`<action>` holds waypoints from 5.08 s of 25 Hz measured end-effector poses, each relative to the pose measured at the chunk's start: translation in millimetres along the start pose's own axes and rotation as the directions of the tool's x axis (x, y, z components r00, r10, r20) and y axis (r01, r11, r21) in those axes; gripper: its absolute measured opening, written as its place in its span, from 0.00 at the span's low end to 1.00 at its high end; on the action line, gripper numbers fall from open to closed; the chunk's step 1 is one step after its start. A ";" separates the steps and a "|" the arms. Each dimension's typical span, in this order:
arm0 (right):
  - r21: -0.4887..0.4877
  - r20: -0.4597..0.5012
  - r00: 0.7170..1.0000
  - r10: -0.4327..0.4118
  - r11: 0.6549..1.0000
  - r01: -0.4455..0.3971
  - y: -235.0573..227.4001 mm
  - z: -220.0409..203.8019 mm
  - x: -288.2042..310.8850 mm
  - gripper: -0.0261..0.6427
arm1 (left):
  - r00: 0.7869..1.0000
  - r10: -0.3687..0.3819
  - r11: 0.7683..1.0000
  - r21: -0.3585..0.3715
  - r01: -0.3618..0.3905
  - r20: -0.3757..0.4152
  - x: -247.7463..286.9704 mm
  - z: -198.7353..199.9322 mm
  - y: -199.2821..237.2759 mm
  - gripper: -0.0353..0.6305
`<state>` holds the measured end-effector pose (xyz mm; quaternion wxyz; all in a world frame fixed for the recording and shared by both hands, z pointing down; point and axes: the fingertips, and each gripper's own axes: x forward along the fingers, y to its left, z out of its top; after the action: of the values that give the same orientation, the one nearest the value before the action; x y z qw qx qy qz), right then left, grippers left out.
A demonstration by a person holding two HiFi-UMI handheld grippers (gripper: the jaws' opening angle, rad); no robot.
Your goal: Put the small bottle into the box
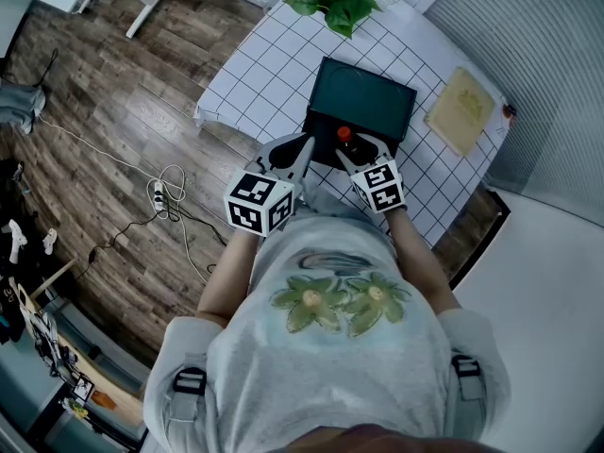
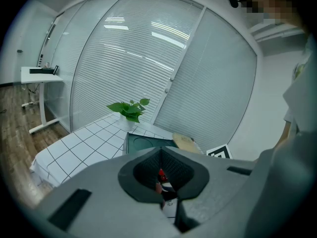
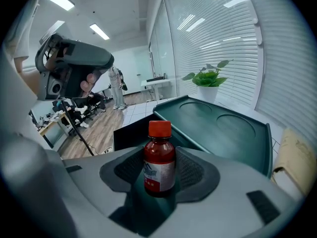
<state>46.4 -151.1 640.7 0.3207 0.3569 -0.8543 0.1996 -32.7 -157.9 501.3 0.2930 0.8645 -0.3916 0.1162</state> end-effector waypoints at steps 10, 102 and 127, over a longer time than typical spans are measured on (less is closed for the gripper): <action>-0.017 -0.022 1.000 0.002 1.000 -0.002 2.3 -1.4 -1.1 0.34 | 1.000 -0.006 1.000 0.006 0.006 0.000 0.6 1.6 -2.1 0.06; -0.074 -0.105 0.990 -0.097 0.993 0.090 5.3 -31.5 -36.4 0.34 | 0.999 -0.030 0.998 0.048 0.031 -0.013 -23.5 -18.9 -24.0 0.06; -0.034 -0.066 0.990 -0.124 0.992 0.122 8.9 -28.3 -56.6 0.34 | 0.999 -0.036 0.998 0.059 0.036 0.006 -36.6 -25.1 -33.9 0.06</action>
<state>81.8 -101.7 620.9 0.3666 0.3972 -0.8222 0.1784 -31.1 -102.9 491.6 0.2680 0.8800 -0.3734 0.1195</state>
